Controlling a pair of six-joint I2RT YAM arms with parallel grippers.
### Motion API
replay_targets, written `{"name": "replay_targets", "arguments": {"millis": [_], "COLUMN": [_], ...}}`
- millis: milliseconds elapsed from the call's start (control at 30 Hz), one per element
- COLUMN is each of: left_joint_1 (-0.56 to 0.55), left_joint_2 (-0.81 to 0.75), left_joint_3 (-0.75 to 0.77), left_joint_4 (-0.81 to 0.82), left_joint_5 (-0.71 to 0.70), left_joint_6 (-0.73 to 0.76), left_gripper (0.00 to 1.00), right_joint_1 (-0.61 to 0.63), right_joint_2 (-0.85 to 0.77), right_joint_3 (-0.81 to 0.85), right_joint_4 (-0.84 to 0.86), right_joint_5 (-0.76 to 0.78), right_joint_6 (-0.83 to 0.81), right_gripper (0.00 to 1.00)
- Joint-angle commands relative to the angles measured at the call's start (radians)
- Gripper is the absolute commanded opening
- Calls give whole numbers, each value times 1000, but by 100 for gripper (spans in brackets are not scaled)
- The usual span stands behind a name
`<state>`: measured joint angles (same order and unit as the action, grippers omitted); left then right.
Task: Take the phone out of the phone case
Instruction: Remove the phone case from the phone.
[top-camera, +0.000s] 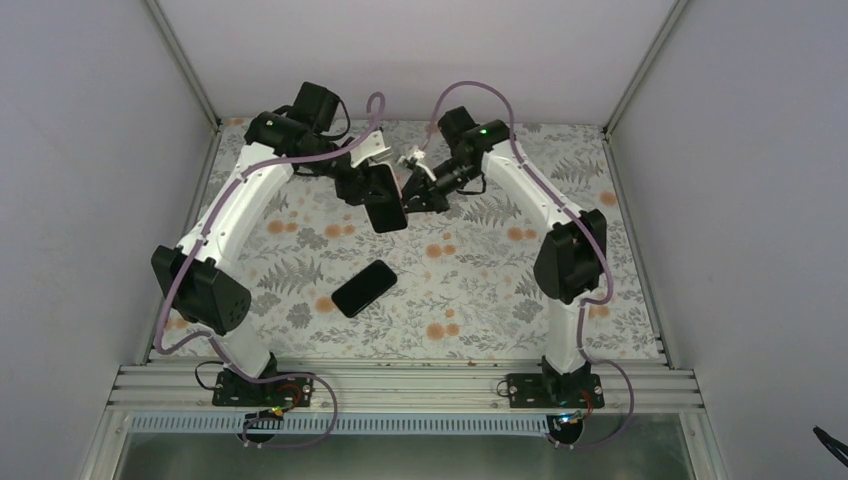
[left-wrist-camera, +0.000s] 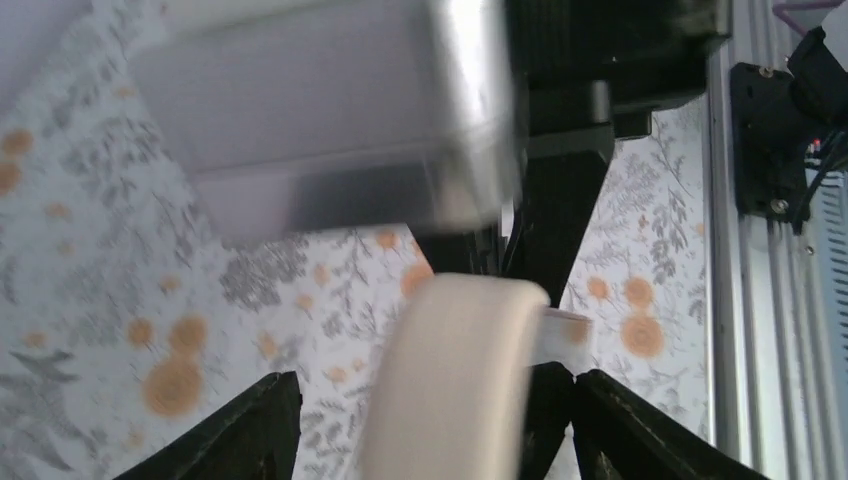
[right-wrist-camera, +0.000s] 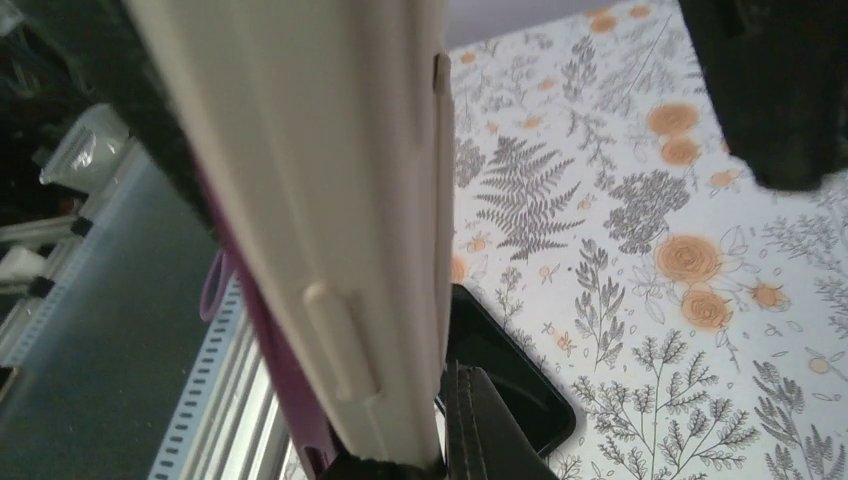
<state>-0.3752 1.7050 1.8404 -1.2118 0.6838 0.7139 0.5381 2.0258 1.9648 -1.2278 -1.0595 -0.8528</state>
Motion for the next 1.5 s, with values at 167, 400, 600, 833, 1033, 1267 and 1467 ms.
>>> {"name": "replay_targets", "arguments": {"millis": [167,400,600,833,1033,1267,1467], "left_joint_1": [46,-81,-265,-300,-298,-298,-296], "left_joint_2": [-140,-238,-183,-133,-105,-23,3], "left_joint_3": [-29,-224,-255,-357,-370,-305,-311], "left_joint_4": [415,768,920,1209,1327,1344,1374], "left_joint_5": [-133,-313,-552,-747,-802,-834,-876], "left_joint_6": [-32,-118,-86,-76,-97,-104,-85], "left_gripper": [76,82,82,86,86,83,82], "right_joint_1": [-204,-263,-262,-252,-246,-243,-242], "right_joint_2": [-162,-258,-175,-114,-131,-141,-142], "right_joint_3": [-90,-229,-48,74,50,35,33], "right_joint_4": [31,782,937,940,933,936,933], "right_joint_5": [-291,-93,126,220,233,236,226], "right_joint_6": [-2,731,960,1025,1006,1003,1002], "right_gripper": [3,4,4,3,3,3,3]}}
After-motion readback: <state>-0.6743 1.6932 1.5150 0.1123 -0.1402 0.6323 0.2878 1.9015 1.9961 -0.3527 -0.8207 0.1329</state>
